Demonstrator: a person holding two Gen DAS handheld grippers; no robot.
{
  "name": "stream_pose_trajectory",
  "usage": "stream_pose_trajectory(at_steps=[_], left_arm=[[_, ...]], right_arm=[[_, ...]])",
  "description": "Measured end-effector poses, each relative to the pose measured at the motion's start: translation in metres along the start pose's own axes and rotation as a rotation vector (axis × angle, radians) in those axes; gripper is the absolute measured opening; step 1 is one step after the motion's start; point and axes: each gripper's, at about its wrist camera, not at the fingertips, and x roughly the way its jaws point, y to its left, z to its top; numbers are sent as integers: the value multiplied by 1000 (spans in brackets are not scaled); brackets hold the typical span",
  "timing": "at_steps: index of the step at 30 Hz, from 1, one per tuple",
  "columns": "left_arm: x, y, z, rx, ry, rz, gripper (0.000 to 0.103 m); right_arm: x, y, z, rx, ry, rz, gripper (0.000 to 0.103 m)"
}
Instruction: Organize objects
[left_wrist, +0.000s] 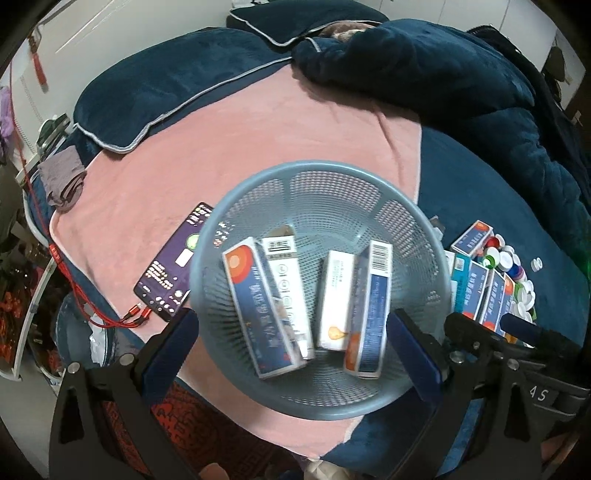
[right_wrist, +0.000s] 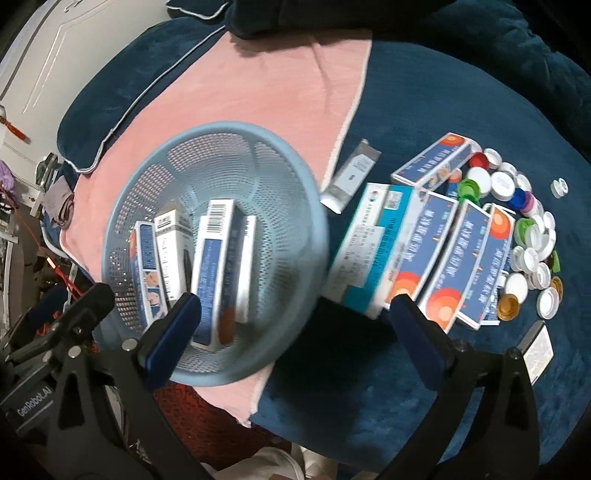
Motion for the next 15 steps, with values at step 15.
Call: stream_pose_trajectory(at_steps=[15], left_arm=[[3, -74, -3, 101, 15, -53, 102]], right_arm=[[-28, -73, -12, 97, -24, -68, 103]])
